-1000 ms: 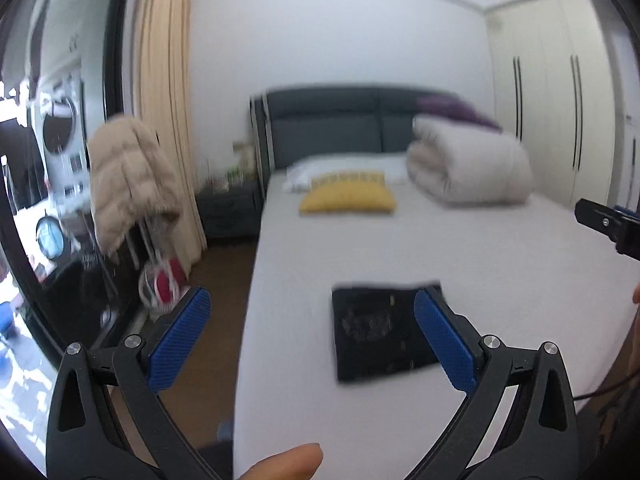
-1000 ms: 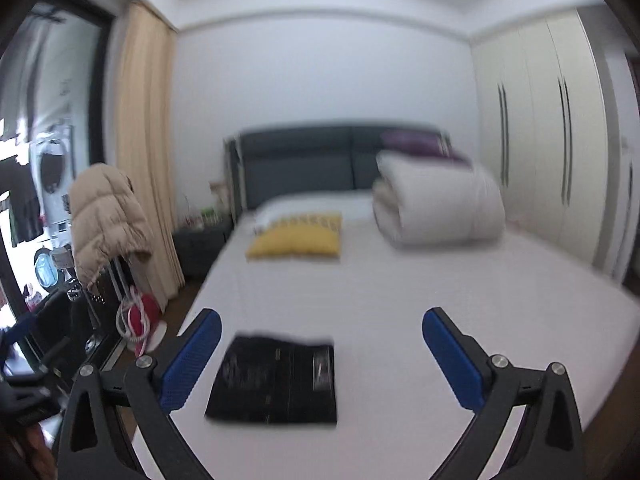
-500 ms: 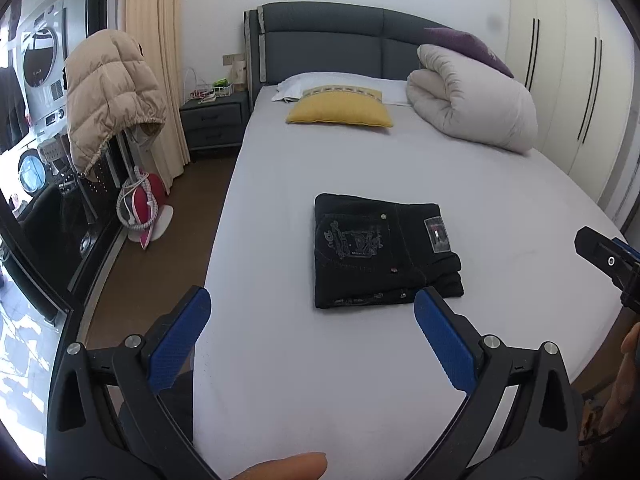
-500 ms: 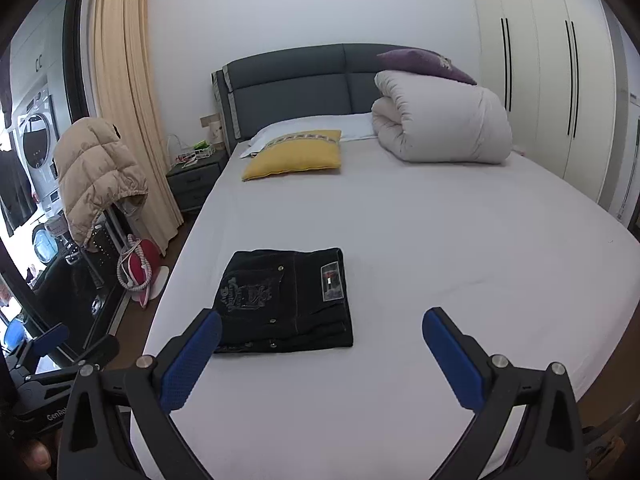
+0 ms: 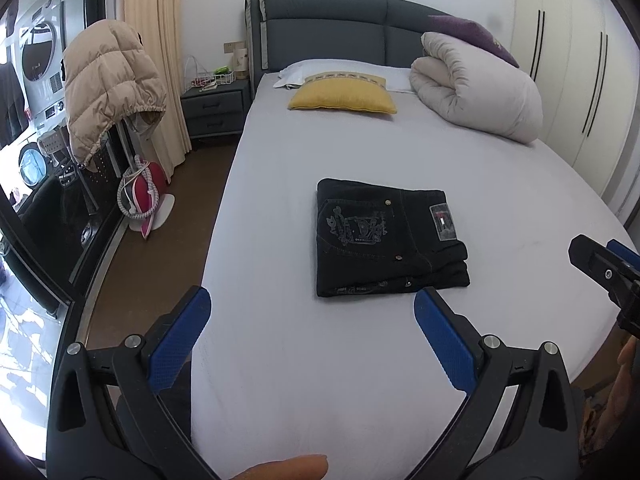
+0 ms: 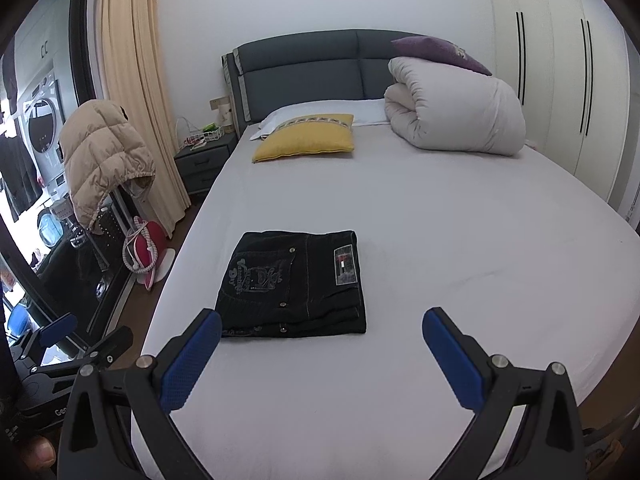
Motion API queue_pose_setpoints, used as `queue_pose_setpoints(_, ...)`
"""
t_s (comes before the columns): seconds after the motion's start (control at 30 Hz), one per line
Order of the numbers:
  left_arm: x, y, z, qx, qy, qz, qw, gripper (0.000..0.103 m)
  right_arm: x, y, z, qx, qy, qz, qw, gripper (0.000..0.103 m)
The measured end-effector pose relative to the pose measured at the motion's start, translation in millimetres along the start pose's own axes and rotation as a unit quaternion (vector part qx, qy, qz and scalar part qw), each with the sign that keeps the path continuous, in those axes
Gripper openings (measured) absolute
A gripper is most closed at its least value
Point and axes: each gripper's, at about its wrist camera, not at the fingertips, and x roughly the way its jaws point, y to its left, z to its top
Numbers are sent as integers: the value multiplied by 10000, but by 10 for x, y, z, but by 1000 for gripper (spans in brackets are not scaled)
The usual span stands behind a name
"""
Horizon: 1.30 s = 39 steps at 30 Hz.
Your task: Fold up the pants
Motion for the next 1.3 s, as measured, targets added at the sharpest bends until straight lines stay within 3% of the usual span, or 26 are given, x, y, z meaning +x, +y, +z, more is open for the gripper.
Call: queue_pose_setpoints(1.3,154,-3,-79,2,135,8,9999,103,118,69,-70,-51,192,102,9998,103)
